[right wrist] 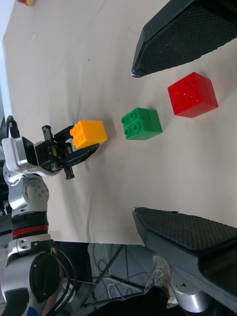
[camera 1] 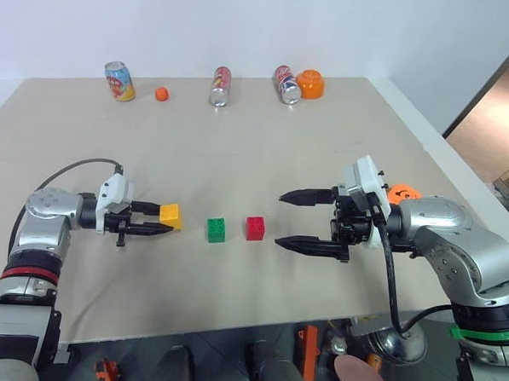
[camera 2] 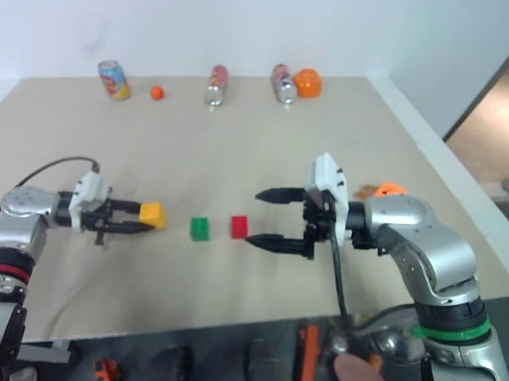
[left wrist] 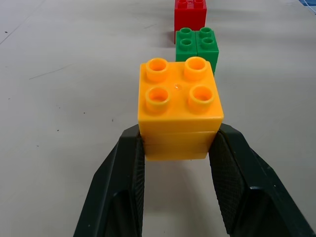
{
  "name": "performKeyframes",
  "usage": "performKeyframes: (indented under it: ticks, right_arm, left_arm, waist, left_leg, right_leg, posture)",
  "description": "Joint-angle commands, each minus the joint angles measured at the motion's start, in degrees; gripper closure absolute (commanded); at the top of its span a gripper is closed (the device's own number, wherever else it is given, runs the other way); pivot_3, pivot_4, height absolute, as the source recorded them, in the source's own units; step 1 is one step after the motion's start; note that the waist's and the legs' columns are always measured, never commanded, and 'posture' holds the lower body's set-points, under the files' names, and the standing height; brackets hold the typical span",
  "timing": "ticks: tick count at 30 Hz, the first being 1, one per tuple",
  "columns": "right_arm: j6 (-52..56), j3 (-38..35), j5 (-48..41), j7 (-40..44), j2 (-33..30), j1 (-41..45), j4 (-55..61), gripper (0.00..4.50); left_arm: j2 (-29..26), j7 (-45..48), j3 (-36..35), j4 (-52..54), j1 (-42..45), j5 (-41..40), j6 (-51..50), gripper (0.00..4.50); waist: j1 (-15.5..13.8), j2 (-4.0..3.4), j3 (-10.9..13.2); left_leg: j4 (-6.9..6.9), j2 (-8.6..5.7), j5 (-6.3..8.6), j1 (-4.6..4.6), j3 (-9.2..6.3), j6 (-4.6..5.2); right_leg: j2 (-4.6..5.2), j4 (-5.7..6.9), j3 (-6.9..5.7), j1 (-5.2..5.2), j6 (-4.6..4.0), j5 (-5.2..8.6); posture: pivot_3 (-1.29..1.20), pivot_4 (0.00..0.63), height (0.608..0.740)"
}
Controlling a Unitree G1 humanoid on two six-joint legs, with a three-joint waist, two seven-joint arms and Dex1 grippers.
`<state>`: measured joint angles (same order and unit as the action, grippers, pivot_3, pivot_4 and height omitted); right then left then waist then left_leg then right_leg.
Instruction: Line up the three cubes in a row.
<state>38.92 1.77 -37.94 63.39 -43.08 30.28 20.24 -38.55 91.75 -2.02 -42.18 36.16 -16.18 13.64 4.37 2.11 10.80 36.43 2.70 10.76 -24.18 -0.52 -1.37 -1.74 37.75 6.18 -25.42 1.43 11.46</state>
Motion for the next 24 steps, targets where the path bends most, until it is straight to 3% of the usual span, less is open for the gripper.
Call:
performKeyframes:
  ticks: [1, 24]
  right_arm:
    - [-1.2, -0.8, 0.1, -0.2, -0.2, 0.6, 1.3, 0.15]
    - [-2.4, -1.1, 1.0, -0.7, 0.0, 1.1, -0.9, 0.15]
  left_arm:
    - [-0.4, 0.7, -0.1, -0.1, -0.7, 0.1, 1.0, 3.21]
    - [0.8, 0.5, 2.2, -5.5, -2.0, 1.6, 7.3, 3.21]
  waist:
    - [0.1, 0.00, 0.0]
    - [0.0, 0.00, 0.0]
  left_leg:
    - [0.00, 0.00, 0.00, 0.00, 0.00, 0.00]
    - [0.00, 0.00, 0.00, 0.04, 0.00, 0.00]
  right_leg:
    - [0.00, 0.00, 0.00, 0.00, 0.00, 0.00]
    - [0.00, 0.03, 0.00, 0.01, 0.00, -0.01]
  posture:
    - [0.00, 0.150, 0.740]
    - [0.00, 0.150, 0.740]
